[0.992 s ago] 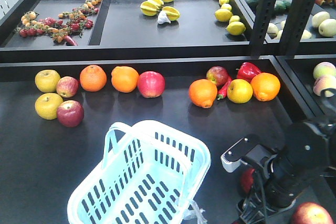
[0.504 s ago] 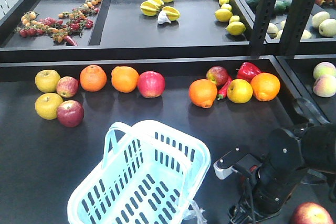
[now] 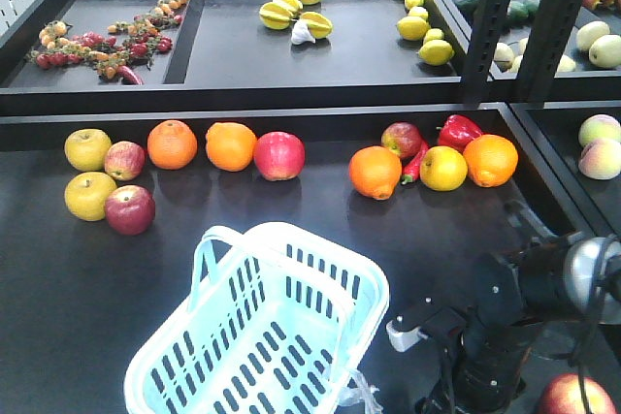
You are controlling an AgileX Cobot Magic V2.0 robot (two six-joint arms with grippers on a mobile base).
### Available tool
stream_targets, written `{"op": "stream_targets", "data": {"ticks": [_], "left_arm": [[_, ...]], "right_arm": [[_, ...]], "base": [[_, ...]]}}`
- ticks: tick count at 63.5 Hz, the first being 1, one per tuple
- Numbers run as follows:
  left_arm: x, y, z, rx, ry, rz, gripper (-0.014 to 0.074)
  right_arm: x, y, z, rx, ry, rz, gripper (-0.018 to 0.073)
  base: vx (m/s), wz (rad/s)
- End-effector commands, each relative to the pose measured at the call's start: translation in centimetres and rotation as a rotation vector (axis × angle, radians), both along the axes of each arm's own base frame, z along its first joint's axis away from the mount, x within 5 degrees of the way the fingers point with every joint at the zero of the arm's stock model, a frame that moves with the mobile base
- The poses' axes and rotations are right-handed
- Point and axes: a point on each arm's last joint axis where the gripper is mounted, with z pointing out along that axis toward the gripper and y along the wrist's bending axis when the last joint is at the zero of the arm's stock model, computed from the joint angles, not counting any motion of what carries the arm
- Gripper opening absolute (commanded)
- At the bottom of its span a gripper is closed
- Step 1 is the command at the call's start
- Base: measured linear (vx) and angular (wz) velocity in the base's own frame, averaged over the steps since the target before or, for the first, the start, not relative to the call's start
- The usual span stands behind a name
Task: Pick three apples into basket with both arms
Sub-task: 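Lower the right gripper over the red apple and close it, then carry the apple over the basket and open the right gripper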
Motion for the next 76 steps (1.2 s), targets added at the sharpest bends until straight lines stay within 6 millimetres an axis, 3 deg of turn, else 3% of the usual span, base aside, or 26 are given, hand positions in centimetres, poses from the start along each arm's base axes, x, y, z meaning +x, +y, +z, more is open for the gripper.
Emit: {"op": "stream_targets", "data": {"ticks": [1,18,33,41,54,76], "left_arm": [[0.2,-0.1,1.1,-0.003,-0.069,-0.013,0.0586],[0.2,-0.1,1.1,-0.003,-0.069,-0.013,0.0586],[0.2,-0.1,1.1,-0.003,-0.069,-0.013,0.0586],[0.2,-0.1,1.1,-0.003,-0.069,-0.013,0.0586],[0.2,-0.1,1.1,-0.003,-0.069,-0.013,0.0586],[0.2,-0.1,1.1,-0.003,-0.069,-0.013,0.0586]], "right_arm": [[0.5,0.3,0.3,0.014,-0.020,0.010,0.0590],[0.3,0.3,-1.3,-0.010,0.041,0.005,0.0563],[0.1,0.2,-1.2,-0.016,0.067,0.005,0.0365],[-0.1,0.2,-0.8,-0.017,0.078,0.010,0.0332],[-0.3,-0.1,2.6,0.000,-0.007,0.018,0.0333],[-3.3,-0.7,11.8,0.149,-0.219,-0.026,0.0333]], "base": [[0.00,0.00],[0.00,0.00],[0.00,0.00],[0.00,0.00],[0.00,0.00],[0.00,0.00]]}}
